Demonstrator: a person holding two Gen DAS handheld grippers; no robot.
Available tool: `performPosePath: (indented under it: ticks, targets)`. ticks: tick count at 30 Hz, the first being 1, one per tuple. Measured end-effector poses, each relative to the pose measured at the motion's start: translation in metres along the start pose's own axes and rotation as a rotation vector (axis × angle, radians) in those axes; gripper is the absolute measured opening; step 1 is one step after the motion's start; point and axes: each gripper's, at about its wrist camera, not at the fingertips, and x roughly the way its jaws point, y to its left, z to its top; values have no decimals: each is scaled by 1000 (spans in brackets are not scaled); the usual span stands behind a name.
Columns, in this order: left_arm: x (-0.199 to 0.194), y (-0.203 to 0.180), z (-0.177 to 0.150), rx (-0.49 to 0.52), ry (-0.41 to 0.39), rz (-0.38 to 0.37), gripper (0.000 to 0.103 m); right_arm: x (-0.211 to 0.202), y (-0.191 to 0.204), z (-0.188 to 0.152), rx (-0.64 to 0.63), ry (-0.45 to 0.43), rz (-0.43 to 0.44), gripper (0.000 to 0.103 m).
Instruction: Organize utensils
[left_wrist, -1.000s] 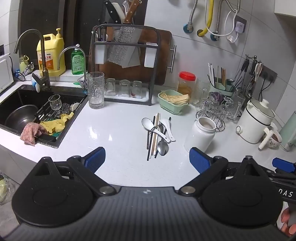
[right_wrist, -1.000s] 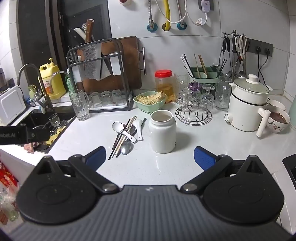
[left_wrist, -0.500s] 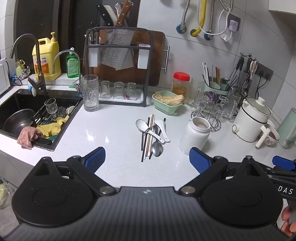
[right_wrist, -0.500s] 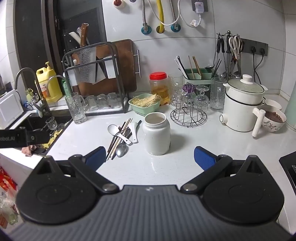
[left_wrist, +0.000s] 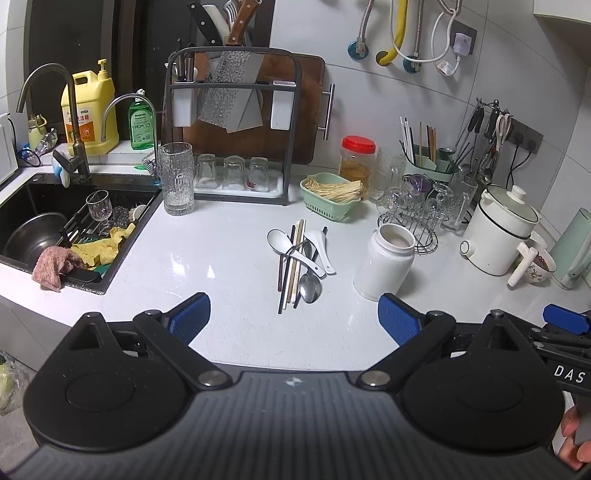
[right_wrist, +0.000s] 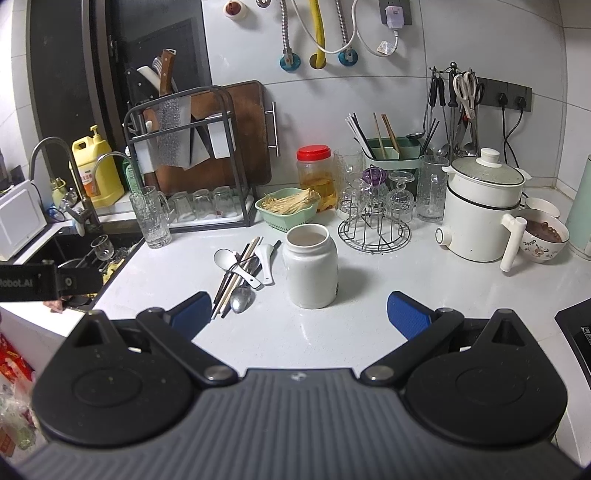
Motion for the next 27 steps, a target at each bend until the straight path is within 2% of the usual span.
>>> performPosePath:
  ticks: [13,17,27]
  targets:
    - [-2,-2,-6,0,13,-8,99,-3,-1,-2,-1,-7,-2,103]
    - [-2,-1,-5,14,17,9,99,-4,-1,-4,0,-8,-3,103]
    - [-1,0,-3,9,42,-11,99,-4,-4,-11,29,0,-15,103]
